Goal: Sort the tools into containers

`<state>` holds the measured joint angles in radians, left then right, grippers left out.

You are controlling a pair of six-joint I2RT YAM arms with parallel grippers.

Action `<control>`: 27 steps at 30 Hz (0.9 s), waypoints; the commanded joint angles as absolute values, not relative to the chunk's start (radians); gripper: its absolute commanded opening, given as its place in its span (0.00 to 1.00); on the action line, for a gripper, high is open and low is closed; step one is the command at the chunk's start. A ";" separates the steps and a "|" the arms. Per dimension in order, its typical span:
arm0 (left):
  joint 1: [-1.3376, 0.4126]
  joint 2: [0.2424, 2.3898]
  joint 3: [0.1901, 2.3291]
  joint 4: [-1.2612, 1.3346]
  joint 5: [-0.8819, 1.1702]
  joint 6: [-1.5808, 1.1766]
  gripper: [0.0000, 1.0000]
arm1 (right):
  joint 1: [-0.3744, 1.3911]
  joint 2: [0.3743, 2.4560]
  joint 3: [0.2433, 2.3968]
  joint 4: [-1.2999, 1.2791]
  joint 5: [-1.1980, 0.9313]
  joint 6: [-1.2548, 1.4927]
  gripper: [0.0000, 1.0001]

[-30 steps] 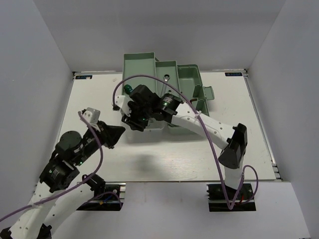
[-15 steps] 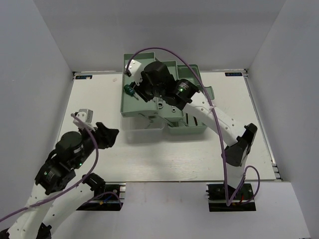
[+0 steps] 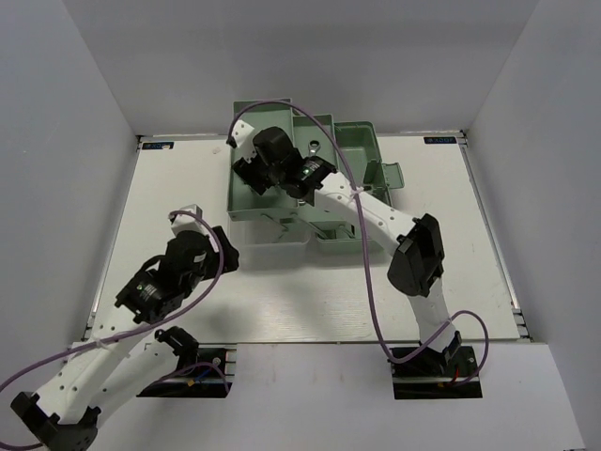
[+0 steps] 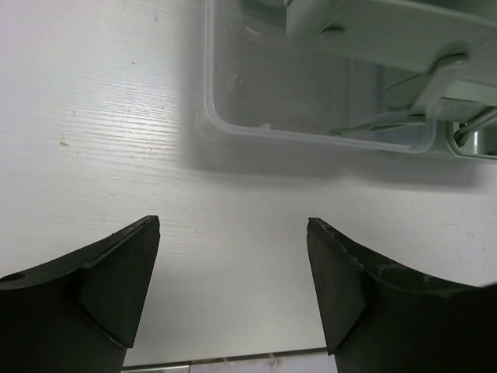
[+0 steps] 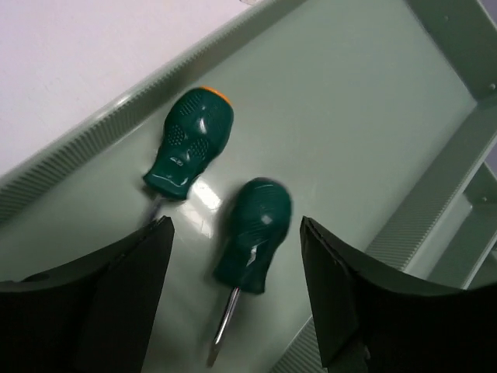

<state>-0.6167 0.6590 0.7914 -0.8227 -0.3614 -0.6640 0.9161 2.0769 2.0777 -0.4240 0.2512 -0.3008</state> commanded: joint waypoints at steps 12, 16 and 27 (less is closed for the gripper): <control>-0.606 0.657 0.698 -0.691 -0.394 -0.729 0.21 | 0.810 1.795 1.999 -0.705 -0.608 -0.568 0.43; -0.606 0.559 0.698 -0.790 -0.423 -0.753 0.58 | 0.819 1.769 1.928 -1.116 -1.081 -1.145 0.31; -0.606 0.410 0.729 -0.972 -0.474 -0.865 0.81 | 1.002 1.723 1.548 -0.636 -0.353 -0.956 0.44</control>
<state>-0.6106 0.4080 0.7006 -0.8951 -0.4400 -0.8112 0.9829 1.7496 1.5860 -0.8909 -0.5877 -1.0676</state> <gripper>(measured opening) 0.792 0.430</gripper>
